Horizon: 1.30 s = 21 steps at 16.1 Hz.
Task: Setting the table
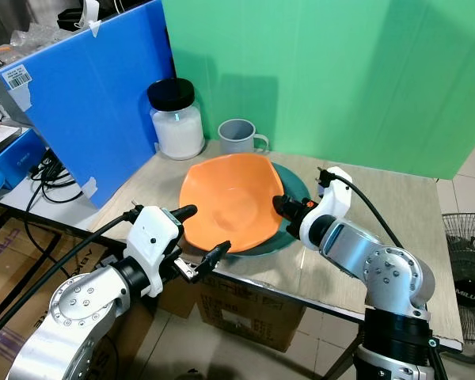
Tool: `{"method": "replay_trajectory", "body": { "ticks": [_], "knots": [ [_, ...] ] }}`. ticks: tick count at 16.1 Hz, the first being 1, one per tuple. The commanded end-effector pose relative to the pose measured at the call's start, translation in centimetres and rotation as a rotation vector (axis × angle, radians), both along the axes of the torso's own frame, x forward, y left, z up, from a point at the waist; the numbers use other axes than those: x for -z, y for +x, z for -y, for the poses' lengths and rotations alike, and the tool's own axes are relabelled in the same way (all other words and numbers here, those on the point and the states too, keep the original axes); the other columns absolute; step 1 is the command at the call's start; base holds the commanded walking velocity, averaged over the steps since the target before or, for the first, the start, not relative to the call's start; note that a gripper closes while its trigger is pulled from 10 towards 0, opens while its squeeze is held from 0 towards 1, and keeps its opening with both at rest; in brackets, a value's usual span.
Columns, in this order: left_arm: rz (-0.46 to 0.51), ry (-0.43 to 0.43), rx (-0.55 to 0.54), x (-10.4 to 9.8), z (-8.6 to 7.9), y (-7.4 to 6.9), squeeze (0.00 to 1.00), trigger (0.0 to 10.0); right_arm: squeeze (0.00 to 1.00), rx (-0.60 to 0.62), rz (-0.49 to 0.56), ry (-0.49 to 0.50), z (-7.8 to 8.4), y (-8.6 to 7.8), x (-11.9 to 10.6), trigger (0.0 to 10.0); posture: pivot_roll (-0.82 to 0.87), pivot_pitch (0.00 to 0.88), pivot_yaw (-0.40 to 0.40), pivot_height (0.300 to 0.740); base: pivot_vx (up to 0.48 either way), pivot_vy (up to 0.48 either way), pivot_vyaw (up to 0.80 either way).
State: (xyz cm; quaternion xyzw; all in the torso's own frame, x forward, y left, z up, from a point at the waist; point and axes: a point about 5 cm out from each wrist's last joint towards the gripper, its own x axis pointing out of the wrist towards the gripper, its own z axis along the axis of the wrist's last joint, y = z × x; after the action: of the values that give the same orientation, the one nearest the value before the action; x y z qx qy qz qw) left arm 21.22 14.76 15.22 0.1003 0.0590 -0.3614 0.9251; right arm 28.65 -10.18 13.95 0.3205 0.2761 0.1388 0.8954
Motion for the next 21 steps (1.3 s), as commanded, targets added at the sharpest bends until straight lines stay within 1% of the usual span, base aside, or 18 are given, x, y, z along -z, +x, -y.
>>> {"method": "replay_trajectory", "body": {
  "ticks": [1,2,4,7,8,9,10,11,12,13,15,16,17,19,21],
  "knots": [
    [0.006,0.018,0.002,0.0,-0.1,0.1,0.0,10.0,0.0,0.011,0.048,0.165,-1.9,0.0,-1.6,0.0,0.13,0.0,0.051,0.74,0.0,0.0,0.0],
    [0.008,0.016,0.001,-0.1,-0.1,0.1,0.0,10.0,0.0,0.031,0.06,0.197,-1.6,0.2,-2.0,0.0,0.13,0.0,0.048,0.74,0.0,0.0,0.0],
    [0.019,-0.003,-0.017,-0.3,-0.1,0.2,0.0,10.0,0.0,0.057,0.099,0.228,-0.9,0.6,-2.6,0.0,0.13,0.0,0.049,0.74,0.0,0.0,0.0],
    [0.029,0.005,-0.028,-0.4,-0.3,0.4,0.0,10.0,0.0,0.097,0.136,0.27,0.1,0.8,-3.2,0.0,0.13,0.0,0.049,0.74,0.0,0.0,0.0],
    [0.03,0.004,-0.028,-0.5,-0.3,0.4,0.0,10.0,0.0,0.102,0.159,0.27,0.3,0.8,-3.5,0.0,0.13,0.0,0.049,0.74,0.0,0.0,0.0],
    [0.033,-0.001,-0.027,-0.6,-0.2,0.5,0.0,10.0,0.0,0.126,0.227,0.245,1.2,0.8,-4.4,0.0,0.13,0.0,0.05,0.74,0.0,0.0,0.0],
    [0.036,-0.004,-0.027,-0.7,-0.1,0.5,0.0,10.0,0.0,0.124,0.269,0.209,1.6,0.7,-4.8,10.0,0.13,0.0,0.051,0.74,0.0,0.0,0.0],
    [0.047,-0.013,-0.03,-0.8,0.3,0.8,0.0,10.0,0.0,0.132,0.405,0.079,2.7,0.2,-6.1,10.0,0.13,0.0,0.054,0.74,0.0,0.0,0.0],
    [0.061,-0.026,-0.029,-0.9,0.8,1.0,0.0,10.0,0.0,0.133,0.483,0.038,3.0,-0.5,-7.1,10.0,0.11,0.0,0.066,0.74,0.0,0.0,-0.8],
    [0.068,-0.042,-0.024,-1.0,1.3,1.1,0.0,10.0,0.0,0.137,0.518,0.042,3.2,-1.1,-7.6,10.0,0.11,0.0,0.066,0.74,0.0,0.0,-0.8],
    [0.074,-0.05,-0.014,-1.0,1.9,1.2,0.0,10.0,0.0,0.139,0.555,0.045,3.5,-2.0,-7.9,10.0,0.09,0.0,0.082,0.74,0.0,0.0,-0.8],
    [0.077,-0.055,-0.014,-1.0,2.2,1.2,0.0,10.0,0.0,0.161,0.573,0.054,3.7,-2.5,-7.9,10.0,0.09,0.0,0.083,0.74,0.0,0.0,-0.8],
    [0.078,-0.055,-0.015,-0.9,2.3,1.3,0.0,10.0,0.0,0.17,0.579,0.055,3.8,-2.7,-7.9,10.0,0.09,0.0,0.083,0.74,0.0,0.0,-0.8],
    [0.103,-0.072,-0.051,-1.1,2.5,1.6,0.0,10.0,0.0,0.226,0.599,0.016,4.5,-3.8,-7.5,10.0,0.09,0.0,0.072,0.74,0.0,0.0,-0.8],
    [0.108,-0.081,-0.075,-1.1,2.6,1.7,0.0,10.0,0.0,0.253,0.593,-0.018,4.8,-4.4,-7.2,10.0,0.07,0.0,0.089,0.74,0.0,0.0,-0.8]
  ]
}}
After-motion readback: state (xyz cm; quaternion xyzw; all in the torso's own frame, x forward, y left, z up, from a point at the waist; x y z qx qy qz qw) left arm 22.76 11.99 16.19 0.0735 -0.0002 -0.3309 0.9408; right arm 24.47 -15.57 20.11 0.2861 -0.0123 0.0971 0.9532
